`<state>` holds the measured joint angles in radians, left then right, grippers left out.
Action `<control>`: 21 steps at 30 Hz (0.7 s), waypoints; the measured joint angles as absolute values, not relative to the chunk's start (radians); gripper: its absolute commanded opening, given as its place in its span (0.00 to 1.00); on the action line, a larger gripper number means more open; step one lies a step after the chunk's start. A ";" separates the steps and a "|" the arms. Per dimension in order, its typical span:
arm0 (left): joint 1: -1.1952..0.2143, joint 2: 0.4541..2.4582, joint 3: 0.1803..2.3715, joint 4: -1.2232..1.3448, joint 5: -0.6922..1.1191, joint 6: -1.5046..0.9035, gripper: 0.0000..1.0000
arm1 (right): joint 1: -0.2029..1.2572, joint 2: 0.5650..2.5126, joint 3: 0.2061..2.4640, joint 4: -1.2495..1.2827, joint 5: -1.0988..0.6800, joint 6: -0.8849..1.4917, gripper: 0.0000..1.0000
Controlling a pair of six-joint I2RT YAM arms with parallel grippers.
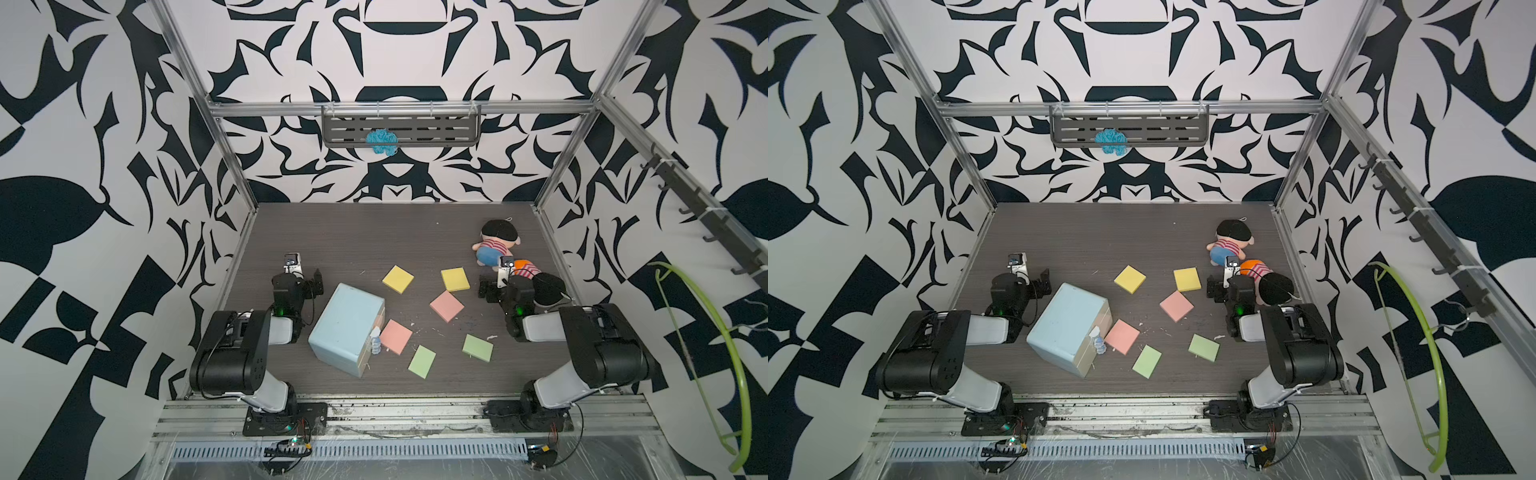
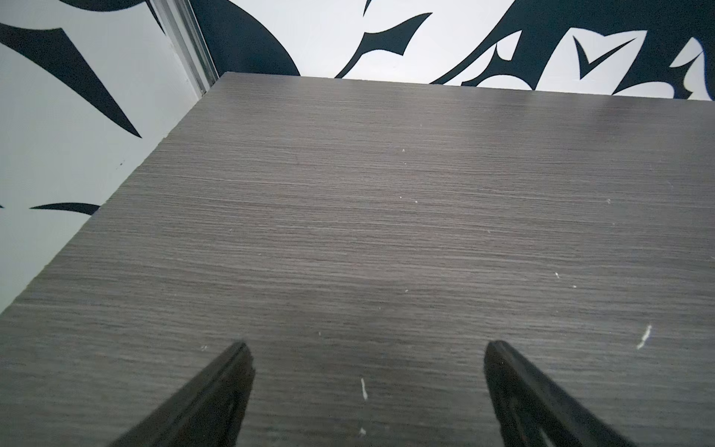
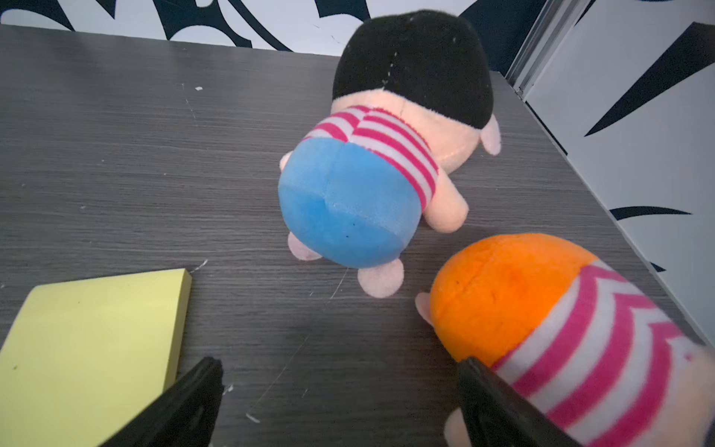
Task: Please put the sticky notes in the drawer by color
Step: Move the storage box to the center of the board.
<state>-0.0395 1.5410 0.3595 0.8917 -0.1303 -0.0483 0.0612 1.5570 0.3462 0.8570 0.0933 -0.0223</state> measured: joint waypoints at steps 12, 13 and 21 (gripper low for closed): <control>-0.039 1.541 0.360 0.892 -0.130 -0.048 0.99 | 0.061 1.557 0.346 0.857 0.093 -0.022 0.99; -0.039 1.541 0.360 0.892 -0.130 -0.048 0.99 | 0.061 1.557 0.346 0.857 0.093 -0.022 0.99; -0.039 1.517 0.356 0.878 -0.145 -0.053 0.99 | 0.061 1.551 0.344 0.854 0.096 -0.022 0.99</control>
